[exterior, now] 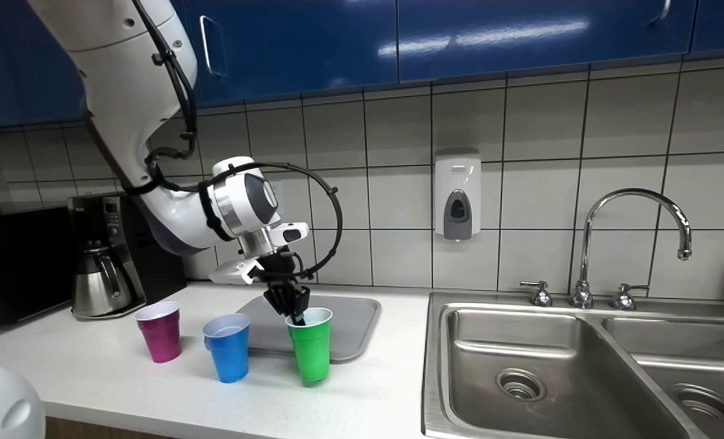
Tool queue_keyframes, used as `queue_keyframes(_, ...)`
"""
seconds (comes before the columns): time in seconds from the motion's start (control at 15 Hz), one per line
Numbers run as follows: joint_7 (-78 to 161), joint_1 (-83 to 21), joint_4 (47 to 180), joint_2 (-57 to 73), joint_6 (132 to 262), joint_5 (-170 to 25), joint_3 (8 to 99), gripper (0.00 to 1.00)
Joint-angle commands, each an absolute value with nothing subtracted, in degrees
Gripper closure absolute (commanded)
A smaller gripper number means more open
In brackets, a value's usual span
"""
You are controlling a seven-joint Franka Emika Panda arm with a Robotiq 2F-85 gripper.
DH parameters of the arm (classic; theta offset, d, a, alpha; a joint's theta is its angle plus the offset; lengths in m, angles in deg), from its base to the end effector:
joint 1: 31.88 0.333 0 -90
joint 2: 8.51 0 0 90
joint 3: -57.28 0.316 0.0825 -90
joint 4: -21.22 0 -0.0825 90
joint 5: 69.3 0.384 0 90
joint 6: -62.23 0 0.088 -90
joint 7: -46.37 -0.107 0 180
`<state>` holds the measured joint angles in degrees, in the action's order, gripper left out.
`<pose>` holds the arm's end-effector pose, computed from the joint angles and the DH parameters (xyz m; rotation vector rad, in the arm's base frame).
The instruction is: Remove the cups from the tray
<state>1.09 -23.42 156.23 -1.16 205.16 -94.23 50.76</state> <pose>0.5104 0.0193 0.2761 2.8263 -0.5837 0.1721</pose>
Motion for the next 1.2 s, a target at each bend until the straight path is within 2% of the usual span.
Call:
queue_keyframes(0.0,-1.9,-25.2,159.6,-3.6,208.5,-96.6,51.4,0.99)
queue_keyframes(0.4,-3.1,-25.7,161.5,-3.9,210.6,-97.4,51.2,0.99)
queue_keyframes(0.47,-3.2,-25.8,161.8,-4.1,210.7,-97.4,51.2,0.77)
queue_keyframes(1.13,-4.0,-26.1,162.9,-6.3,209.7,-97.3,51.9,0.05)
